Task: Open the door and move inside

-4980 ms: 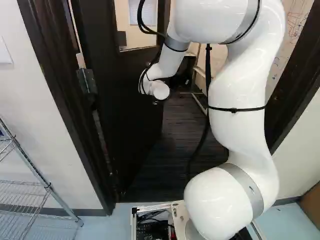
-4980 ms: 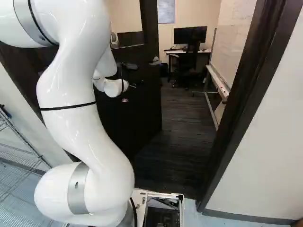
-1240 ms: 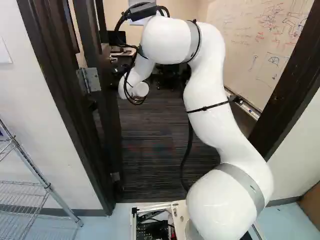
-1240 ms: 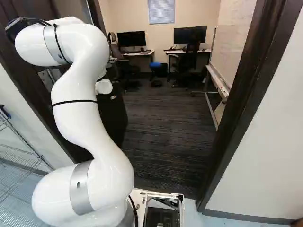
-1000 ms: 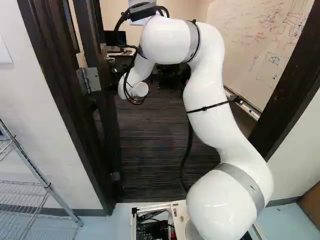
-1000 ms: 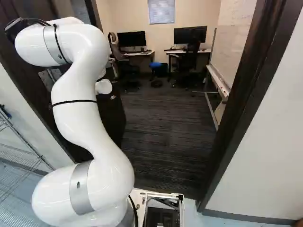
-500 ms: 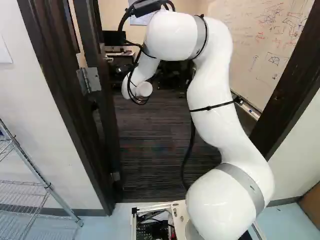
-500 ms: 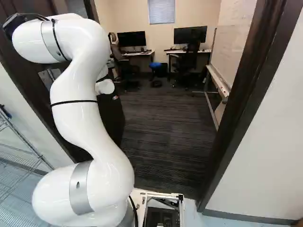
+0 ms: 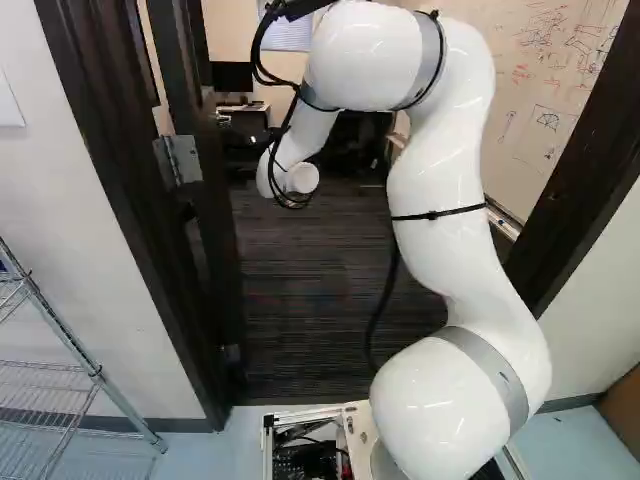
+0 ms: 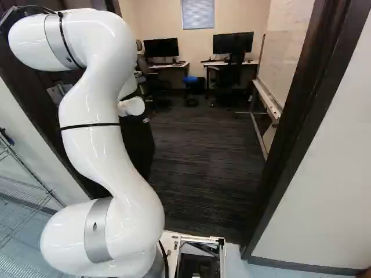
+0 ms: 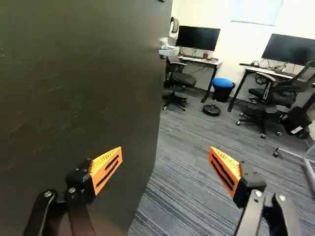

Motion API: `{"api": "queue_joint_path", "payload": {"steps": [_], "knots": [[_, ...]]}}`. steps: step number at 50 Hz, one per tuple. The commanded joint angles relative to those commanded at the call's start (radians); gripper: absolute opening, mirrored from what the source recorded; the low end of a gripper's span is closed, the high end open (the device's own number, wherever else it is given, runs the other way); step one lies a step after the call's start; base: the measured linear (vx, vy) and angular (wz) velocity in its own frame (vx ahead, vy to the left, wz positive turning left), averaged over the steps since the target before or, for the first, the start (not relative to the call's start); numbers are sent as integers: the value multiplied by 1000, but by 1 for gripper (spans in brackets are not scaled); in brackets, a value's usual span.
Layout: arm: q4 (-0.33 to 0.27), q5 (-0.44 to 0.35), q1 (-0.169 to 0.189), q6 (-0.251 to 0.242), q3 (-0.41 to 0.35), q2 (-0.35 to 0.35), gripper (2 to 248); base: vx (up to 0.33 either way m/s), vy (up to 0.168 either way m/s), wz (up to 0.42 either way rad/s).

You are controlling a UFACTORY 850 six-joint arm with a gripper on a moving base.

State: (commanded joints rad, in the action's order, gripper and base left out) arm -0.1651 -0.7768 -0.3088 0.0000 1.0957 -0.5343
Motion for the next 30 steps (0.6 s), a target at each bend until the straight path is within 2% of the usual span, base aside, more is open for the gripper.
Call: {"api": "queue_joint_path", "payload": {"steps": [30], "knots": [[0,0,69,0,-100,78,247,0,0,0]]}}
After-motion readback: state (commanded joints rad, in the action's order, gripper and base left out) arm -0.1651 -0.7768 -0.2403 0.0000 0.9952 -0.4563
